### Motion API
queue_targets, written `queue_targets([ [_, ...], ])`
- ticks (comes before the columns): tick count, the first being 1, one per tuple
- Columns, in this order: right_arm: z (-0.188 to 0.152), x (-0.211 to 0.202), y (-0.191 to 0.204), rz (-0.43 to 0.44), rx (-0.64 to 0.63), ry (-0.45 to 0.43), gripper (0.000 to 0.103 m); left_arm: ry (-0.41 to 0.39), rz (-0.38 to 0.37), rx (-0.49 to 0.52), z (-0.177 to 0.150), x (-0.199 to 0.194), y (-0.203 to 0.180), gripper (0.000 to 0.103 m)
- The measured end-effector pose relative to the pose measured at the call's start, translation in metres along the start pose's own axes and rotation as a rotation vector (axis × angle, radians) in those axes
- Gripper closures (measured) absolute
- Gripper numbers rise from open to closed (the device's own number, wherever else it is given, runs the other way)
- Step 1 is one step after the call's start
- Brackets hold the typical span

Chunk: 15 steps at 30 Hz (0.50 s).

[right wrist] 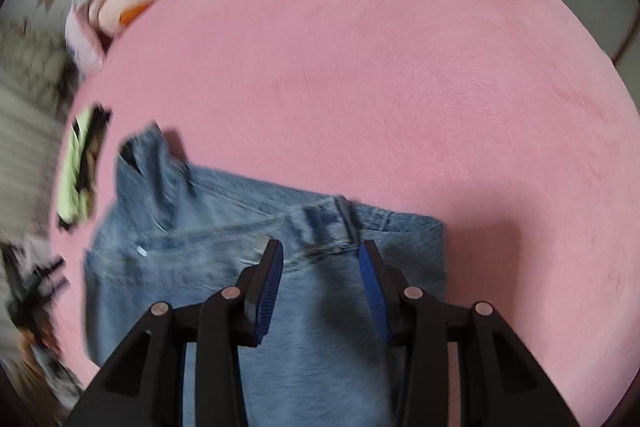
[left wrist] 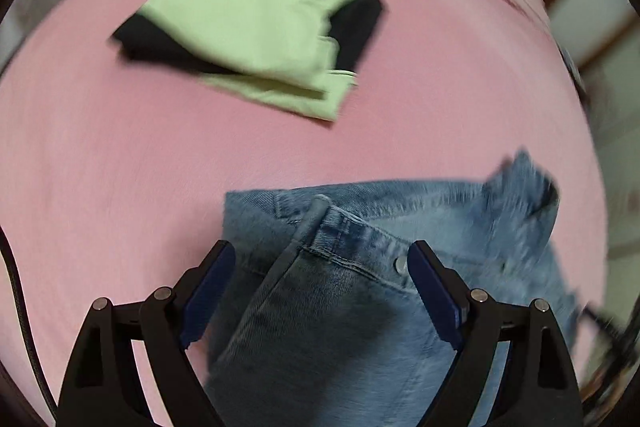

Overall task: Fold large clothes
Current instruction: 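Lift the hem with both tools and fold it over toward the collar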

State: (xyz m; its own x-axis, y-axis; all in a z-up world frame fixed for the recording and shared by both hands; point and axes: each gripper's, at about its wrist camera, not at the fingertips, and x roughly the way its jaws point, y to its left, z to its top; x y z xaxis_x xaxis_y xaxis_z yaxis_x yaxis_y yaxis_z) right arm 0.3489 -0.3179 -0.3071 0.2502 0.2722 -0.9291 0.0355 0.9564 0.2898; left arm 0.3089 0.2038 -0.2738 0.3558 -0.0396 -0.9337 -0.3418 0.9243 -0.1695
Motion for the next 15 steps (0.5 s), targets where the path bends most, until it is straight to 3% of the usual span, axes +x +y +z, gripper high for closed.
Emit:
queue_targets([
  [4, -0.003, 0.018, 0.003, -0.020, -0.073, 0.037, 0.063, 0.011, 0.063, 0.184, -0.006, 0.009, -0.026, 0.016],
  [11, -0.006, 0.042, 0.015, -0.055, -0.094, 0.042, 0.055, 0.055, 0.109, 0.253, -0.008, 0.033, -0.026, 0.018],
  [13, -0.008, 0.046, 0.016, -0.071, -0.093, 0.032, 0.055, 0.071, 0.110, 0.255, -0.007, 0.041, -0.021, 0.029],
  [14, -0.010, 0.046, 0.016, -0.075, -0.089, 0.024, 0.055, 0.082, 0.091, 0.253, -0.007, 0.045, -0.019, 0.040],
  [15, -0.011, 0.047, 0.016, -0.079, -0.086, 0.016, 0.055, 0.088, 0.080, 0.252, -0.007, 0.048, -0.019, 0.043],
])
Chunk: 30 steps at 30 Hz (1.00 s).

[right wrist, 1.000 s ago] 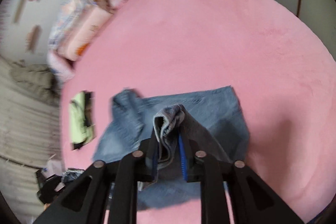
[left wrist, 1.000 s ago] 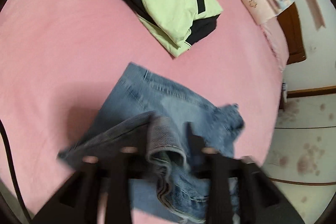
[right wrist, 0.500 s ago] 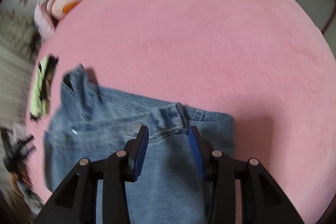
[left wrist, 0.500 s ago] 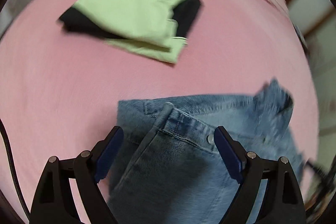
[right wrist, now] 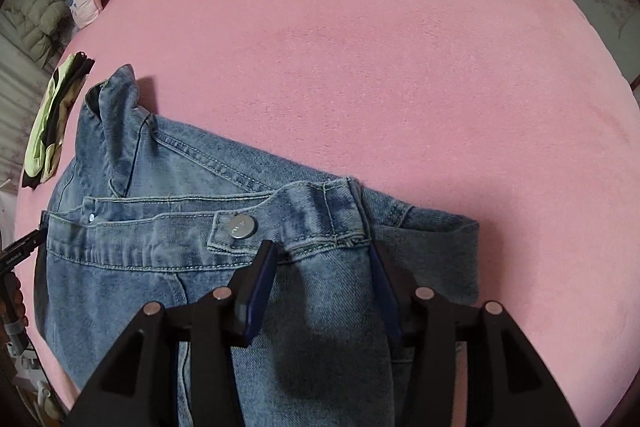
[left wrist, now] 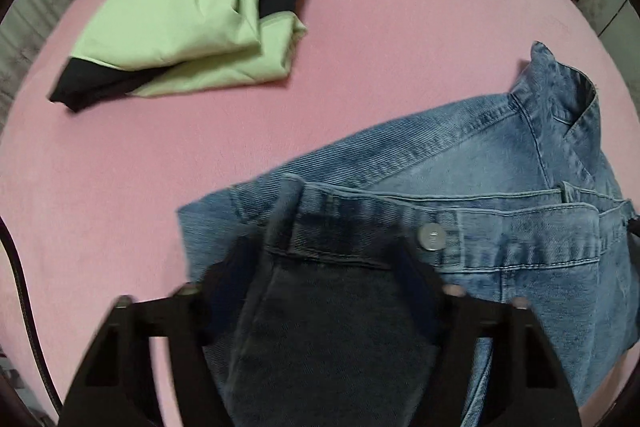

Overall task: Fold large clothes
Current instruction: 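Lift the hem with both tools and fold it over toward the collar, then lower the hem onto the jacket near the collar and open both tools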

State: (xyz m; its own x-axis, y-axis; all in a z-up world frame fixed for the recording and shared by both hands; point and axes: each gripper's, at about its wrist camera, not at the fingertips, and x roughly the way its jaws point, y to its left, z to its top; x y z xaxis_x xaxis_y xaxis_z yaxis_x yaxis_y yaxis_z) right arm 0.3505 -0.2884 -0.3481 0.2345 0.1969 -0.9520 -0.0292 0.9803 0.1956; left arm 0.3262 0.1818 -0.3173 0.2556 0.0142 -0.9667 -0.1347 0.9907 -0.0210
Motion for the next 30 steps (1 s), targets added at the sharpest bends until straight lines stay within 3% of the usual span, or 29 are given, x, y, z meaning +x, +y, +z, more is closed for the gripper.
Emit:
queue_targets([
  [1, -0.002, 0.000, 0.000, -0.008, 0.005, -0.006, 0.057, -0.004, 0.011, 0.002, 0.000, 0.001, -0.001, 0.045],
  [3, -0.005, -0.003, 0.001, -0.024, 0.006, -0.019, 0.067, -0.025, 0.066, 0.016, 0.000, 0.000, -0.004, 0.061],
  [4, -0.007, -0.005, 0.002, -0.023, 0.007, -0.029, 0.072, -0.029, 0.076, 0.021, -0.001, -0.001, -0.006, 0.065],
  [6, -0.012, -0.012, 0.005, -0.031, 0.001, -0.055, 0.078, -0.063, 0.148, 0.036, -0.002, -0.010, -0.007, 0.088],
  [7, -0.014, -0.018, 0.007, -0.035, 0.000, -0.071, 0.088, -0.076, 0.153, 0.033, -0.003, -0.016, -0.005, 0.088],
  [14, -0.019, -0.083, 0.013, -0.016, 0.046, -0.267, 0.090, -0.226, 0.149, -0.026, -0.006, -0.063, -0.002, 0.089],
  [19, -0.014, -0.094, 0.015, -0.007, 0.027, -0.339, 0.090, -0.306, 0.163, -0.072, 0.004, -0.069, -0.007, 0.089],
  [22, -0.006, -0.073, 0.010, -0.025, 0.077, -0.328, 0.090, -0.286, 0.199, -0.062, 0.010, -0.044, -0.016, 0.089],
  [26, -0.006, -0.020, -0.005, -0.077, 0.145, -0.235, 0.090, -0.233, 0.235, -0.089, 0.011, -0.005, -0.015, 0.089],
  [30, -0.009, 0.004, -0.011, -0.085, 0.145, -0.216, 0.089, -0.235, 0.283, -0.079, 0.008, 0.017, -0.018, 0.087],
])
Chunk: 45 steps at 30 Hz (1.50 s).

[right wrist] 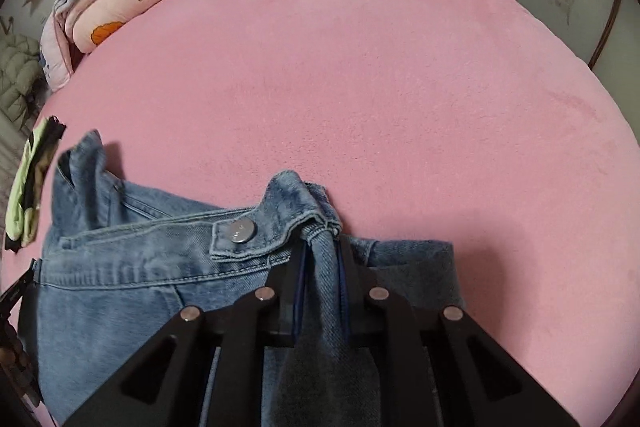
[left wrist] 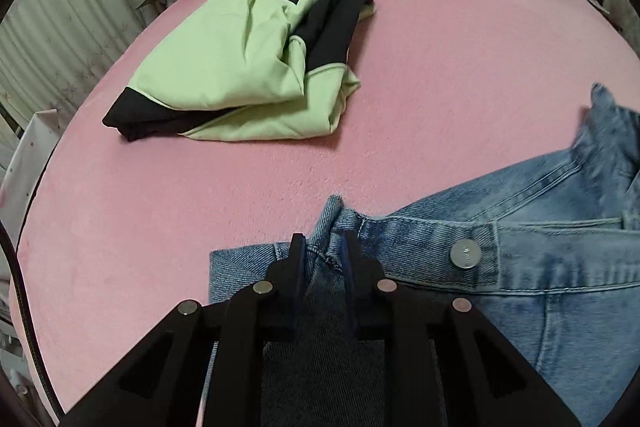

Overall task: Fold large clothes
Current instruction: 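Lower the hem onto the jacket near the collar and open both tools, then lift both open tools away from the folded jacket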

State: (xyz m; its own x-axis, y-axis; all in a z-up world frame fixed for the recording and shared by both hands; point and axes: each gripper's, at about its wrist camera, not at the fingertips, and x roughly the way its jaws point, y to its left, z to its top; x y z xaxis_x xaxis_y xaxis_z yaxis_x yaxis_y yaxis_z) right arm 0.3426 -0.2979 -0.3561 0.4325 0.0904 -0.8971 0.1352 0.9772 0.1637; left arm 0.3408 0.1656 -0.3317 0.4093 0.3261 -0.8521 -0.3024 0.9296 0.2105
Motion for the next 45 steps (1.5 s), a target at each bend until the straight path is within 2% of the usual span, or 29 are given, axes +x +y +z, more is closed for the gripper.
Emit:
queue_targets([
  [3, 0.003, 0.001, 0.001, 0.003, -0.008, 0.016, 0.087, -0.008, 0.014, 0.016, 0.000, 0.004, -0.002, 0.086],
  [5, 0.009, -0.008, 0.001, 0.022, 0.000, 0.040, 0.083, -0.012, 0.015, 0.037, -0.001, -0.001, -0.004, 0.086],
  [7, 0.014, -0.021, 0.000, 0.042, 0.025, 0.052, 0.083, -0.014, 0.005, 0.060, 0.001, -0.006, -0.004, 0.083],
  [10, 0.015, -0.055, -0.007, 0.110, 0.068, 0.007, 0.081, -0.019, -0.021, 0.099, 0.005, -0.022, 0.000, 0.077],
  [13, 0.008, -0.090, -0.009, 0.138, 0.073, -0.047, 0.075, -0.092, -0.052, 0.116, 0.003, -0.058, -0.002, 0.075],
  [16, -0.015, -0.112, -0.002, 0.159, 0.043, -0.063, 0.074, -0.116, -0.167, 0.082, -0.007, -0.097, -0.010, 0.071],
  [18, -0.034, -0.116, 0.021, 0.144, -0.024, -0.037, 0.074, -0.081, -0.264, 0.051, -0.020, -0.115, -0.022, 0.069],
  [21, -0.064, -0.116, 0.063, 0.145, -0.139, -0.003, 0.074, -0.040, -0.332, 0.064, -0.045, -0.130, -0.049, 0.068],
  [23, -0.085, -0.114, 0.097, 0.185, -0.213, 0.017, 0.074, -0.027, -0.320, 0.112, -0.064, -0.133, -0.070, 0.068],
  [25, -0.100, -0.109, 0.121, 0.193, -0.292, 0.019, 0.074, -0.013, -0.248, 0.165, -0.079, -0.124, -0.083, 0.068],
  [26, -0.106, -0.105, 0.129, 0.174, -0.328, 0.016, 0.074, 0.020, -0.191, 0.196, -0.086, -0.111, -0.087, 0.067],
  [28, -0.112, -0.096, 0.131, 0.118, -0.360, 0.017, 0.075, 0.041, -0.164, 0.198, -0.092, -0.095, -0.082, 0.050],
  [29, -0.113, -0.090, 0.122, 0.069, -0.363, 0.019, 0.075, 0.019, -0.150, 0.181, -0.092, -0.093, -0.074, 0.037],
  [31, -0.113, -0.080, 0.092, -0.057, -0.342, 0.025, 0.075, 0.015, -0.113, 0.176, -0.089, -0.086, -0.063, 0.036],
  [33, -0.109, -0.074, 0.045, -0.174, -0.285, 0.029, 0.078, 0.035, -0.141, 0.142, -0.085, -0.077, -0.050, 0.027],
  [35, -0.104, -0.074, -0.001, -0.182, -0.212, 0.029, 0.103, 0.038, -0.164, 0.145, -0.084, -0.073, -0.046, 0.025],
  [37, -0.101, -0.076, -0.030, -0.119, -0.177, 0.052, 0.103, 0.012, -0.149, 0.187, -0.085, -0.074, -0.050, 0.025],
  [38, -0.100, -0.076, -0.032, -0.129, -0.190, 0.056, 0.103, -0.002, -0.140, 0.203, -0.087, -0.074, -0.051, 0.025],
  [39, -0.100, -0.076, -0.029, -0.201, -0.230, 0.056, 0.103, -0.006, -0.141, 0.202, -0.088, -0.073, -0.051, 0.025],
  [40, -0.100, -0.074, -0.026, -0.268, -0.266, 0.055, 0.096, -0.005, -0.144, 0.192, -0.090, -0.073, -0.051, 0.024],
  [41, -0.099, -0.071, -0.027, -0.287, -0.261, 0.064, 0.096, 0.000, -0.149, 0.174, -0.089, -0.070, -0.049, 0.024],
  [45, -0.093, -0.076, -0.037, -0.256, -0.161, 0.066, 0.096, 0.006, -0.148, 0.166, -0.090, -0.073, -0.049, 0.024],
])
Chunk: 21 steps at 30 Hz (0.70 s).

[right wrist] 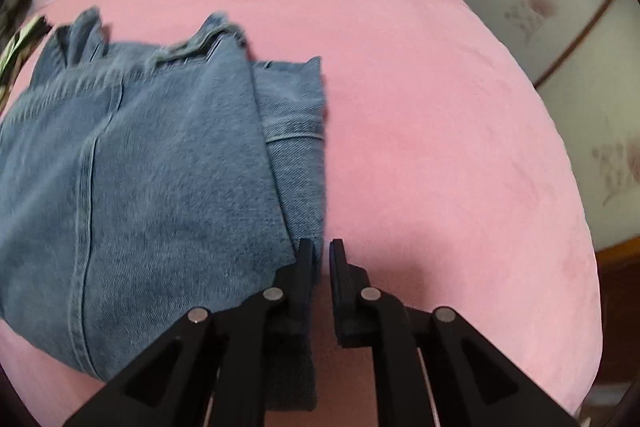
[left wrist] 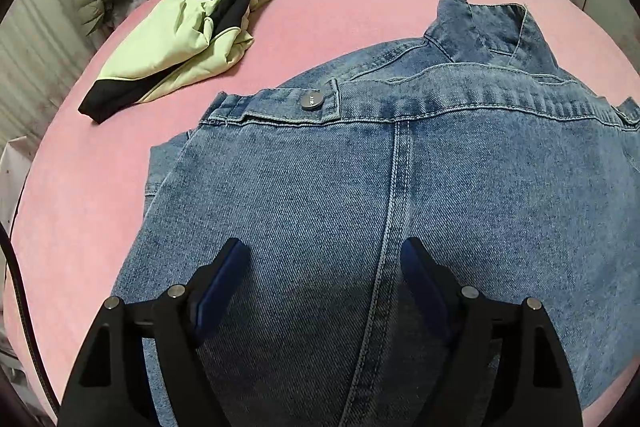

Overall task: Fold large clothes
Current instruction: 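Lift both open tools away from the folded jacket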

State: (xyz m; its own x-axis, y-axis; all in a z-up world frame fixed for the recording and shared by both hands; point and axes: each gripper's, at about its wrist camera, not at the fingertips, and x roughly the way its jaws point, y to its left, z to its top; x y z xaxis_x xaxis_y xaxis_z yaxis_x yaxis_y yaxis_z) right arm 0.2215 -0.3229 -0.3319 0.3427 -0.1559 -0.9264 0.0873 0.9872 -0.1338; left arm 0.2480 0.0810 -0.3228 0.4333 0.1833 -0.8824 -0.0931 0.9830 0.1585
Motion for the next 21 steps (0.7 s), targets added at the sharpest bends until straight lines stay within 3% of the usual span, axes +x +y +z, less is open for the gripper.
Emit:
queue_targets([
  [8, 0.006, -0.029, 0.004, 0.008, 0.042, -0.039, 0.096, 0.047, -0.042, -0.049, 0.013, -0.024, 0.014, 0.024],
  [12, 0.010, -0.055, 0.013, 0.079, 0.080, -0.077, 0.096, 0.037, -0.073, -0.099, 0.019, -0.053, 0.026, 0.024],
  [16, 0.025, -0.076, 0.047, 0.194, 0.062, -0.111, 0.096, 0.032, -0.108, -0.165, 0.024, -0.081, 0.043, 0.023],
  [21, 0.039, -0.112, 0.090, 0.310, 0.027, -0.169, 0.096, 0.042, -0.137, -0.261, 0.029, -0.110, 0.065, 0.011],
])
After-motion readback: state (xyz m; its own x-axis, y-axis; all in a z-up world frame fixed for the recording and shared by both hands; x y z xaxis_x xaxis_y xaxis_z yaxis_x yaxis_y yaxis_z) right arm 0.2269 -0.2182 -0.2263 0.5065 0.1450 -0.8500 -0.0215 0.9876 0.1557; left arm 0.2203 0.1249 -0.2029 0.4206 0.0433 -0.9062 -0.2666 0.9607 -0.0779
